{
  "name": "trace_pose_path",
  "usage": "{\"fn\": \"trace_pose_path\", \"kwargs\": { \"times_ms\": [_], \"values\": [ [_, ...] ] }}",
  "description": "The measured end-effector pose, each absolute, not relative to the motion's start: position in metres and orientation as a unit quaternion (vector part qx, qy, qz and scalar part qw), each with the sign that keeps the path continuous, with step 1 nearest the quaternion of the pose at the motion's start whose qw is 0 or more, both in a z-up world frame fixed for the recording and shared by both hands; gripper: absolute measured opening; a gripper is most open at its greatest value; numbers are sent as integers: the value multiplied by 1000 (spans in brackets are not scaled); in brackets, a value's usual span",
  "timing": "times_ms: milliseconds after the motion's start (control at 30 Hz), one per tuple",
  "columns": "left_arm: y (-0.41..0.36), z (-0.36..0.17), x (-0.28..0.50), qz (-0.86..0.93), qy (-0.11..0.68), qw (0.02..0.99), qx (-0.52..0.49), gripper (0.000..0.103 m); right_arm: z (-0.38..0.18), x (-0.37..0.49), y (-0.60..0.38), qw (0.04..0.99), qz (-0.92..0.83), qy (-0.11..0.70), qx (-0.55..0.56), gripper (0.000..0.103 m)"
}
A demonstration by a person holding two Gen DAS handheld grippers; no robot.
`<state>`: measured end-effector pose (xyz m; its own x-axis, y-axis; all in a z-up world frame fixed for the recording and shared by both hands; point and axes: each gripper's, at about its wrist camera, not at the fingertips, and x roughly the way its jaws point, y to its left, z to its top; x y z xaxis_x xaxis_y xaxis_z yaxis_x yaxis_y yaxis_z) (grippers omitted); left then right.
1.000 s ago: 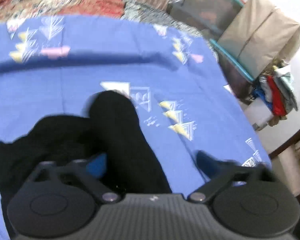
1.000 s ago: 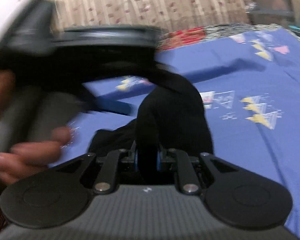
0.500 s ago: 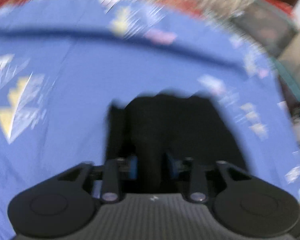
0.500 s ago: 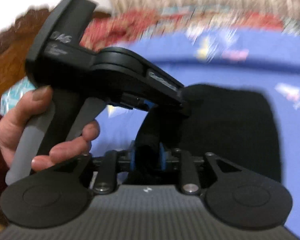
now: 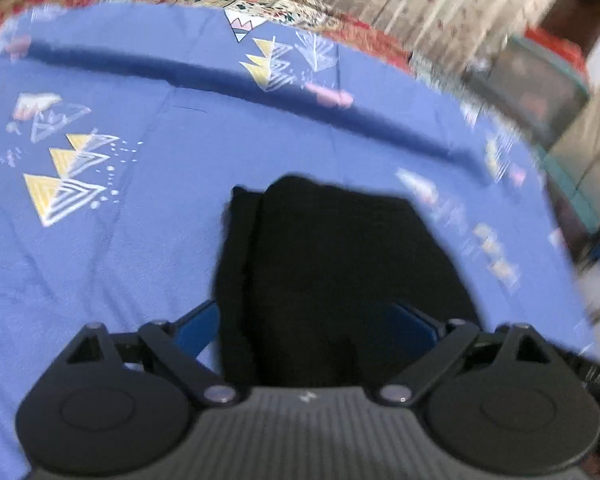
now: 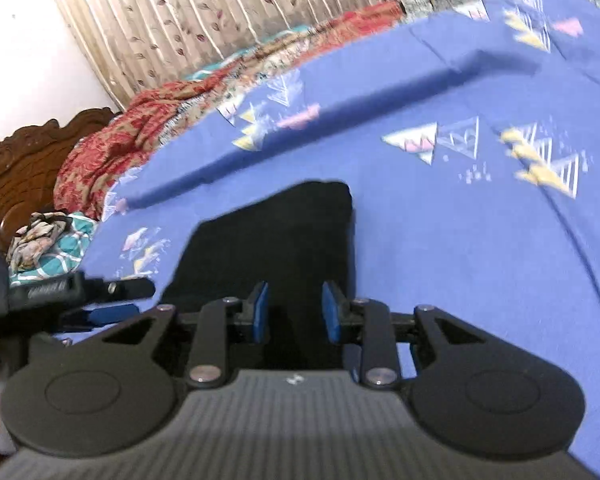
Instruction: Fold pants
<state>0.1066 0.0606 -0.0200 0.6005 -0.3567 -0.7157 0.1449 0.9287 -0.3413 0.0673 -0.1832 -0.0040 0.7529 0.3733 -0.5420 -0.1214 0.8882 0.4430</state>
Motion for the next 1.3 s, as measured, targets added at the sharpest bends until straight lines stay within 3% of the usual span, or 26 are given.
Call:
{"fn": "trace_pose_path", "kwargs": {
  "times_ms": [67, 133, 267, 400, 533, 600, 733, 867, 1033, 1167, 1300],
  "values": [
    [54, -35, 105, -111, 446, 885, -78, 83, -13, 64, -164, 910, 146, 342, 183, 33],
    [59, -52, 105, -94, 463, 878, -72, 84, -24, 56, -148, 910, 145, 357, 156, 35],
    [67, -72, 103, -92, 446, 887, -80, 98, -37, 59, -144, 905, 144, 371, 151, 39],
    [65, -71, 102, -85, 441, 891, -74, 100, -36, 71, -153, 895, 142, 386, 171, 40],
    [78, -62, 96, -84, 450, 881, -121, 99, -29, 59, -168, 890, 139, 384, 204, 41],
    [87, -52, 82, -95, 443, 879, -148, 93, -27, 48, -177, 886, 130, 389, 217, 44],
    [98, -38, 49, -111, 405, 898, -133, 93, -26, 21, -195, 880, 116, 396, 234, 45],
    [109, -51, 29, -98, 410, 900, -116, 94, -34, 2, -206, 874, 92, 410, 244, 53],
    [115, -72, 16, -87, 413, 901, -103, 93, -54, -3, -212, 857, 62, 419, 294, 55],
    [101, -75, 11, -80, 405, 908, -67, 95, -56, -5, -208, 859, 70, 402, 310, 70],
    [96, -79, 7, -84, 394, 914, -54, 99, -56, -9, -196, 876, 76, 386, 281, 74]
  ]
}}
